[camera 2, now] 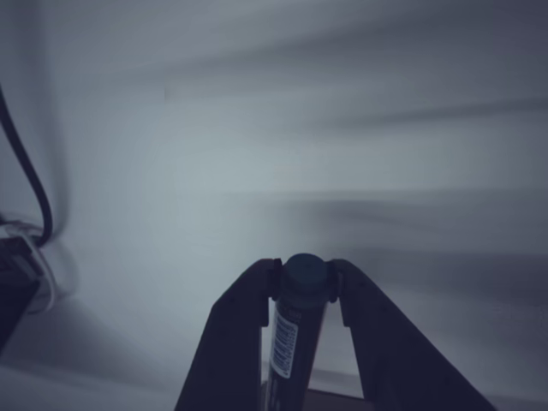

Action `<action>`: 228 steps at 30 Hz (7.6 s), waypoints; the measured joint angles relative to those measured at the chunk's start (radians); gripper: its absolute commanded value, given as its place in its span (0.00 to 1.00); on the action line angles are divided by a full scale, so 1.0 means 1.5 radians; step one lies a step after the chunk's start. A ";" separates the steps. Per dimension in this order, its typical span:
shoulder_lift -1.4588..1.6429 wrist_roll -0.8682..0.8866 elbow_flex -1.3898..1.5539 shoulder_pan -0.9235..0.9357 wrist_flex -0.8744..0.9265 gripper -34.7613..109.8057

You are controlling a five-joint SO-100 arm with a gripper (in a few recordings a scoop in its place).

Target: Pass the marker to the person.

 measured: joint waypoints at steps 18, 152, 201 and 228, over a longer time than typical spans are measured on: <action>0.285 -0.456 0.107 -0.069 -0.239 0.21; 0.140 -0.776 0.037 -0.862 -0.810 0.56; 0.140 -0.776 0.037 -0.862 -0.816 0.56; 0.140 -0.776 0.037 -0.862 -0.818 0.56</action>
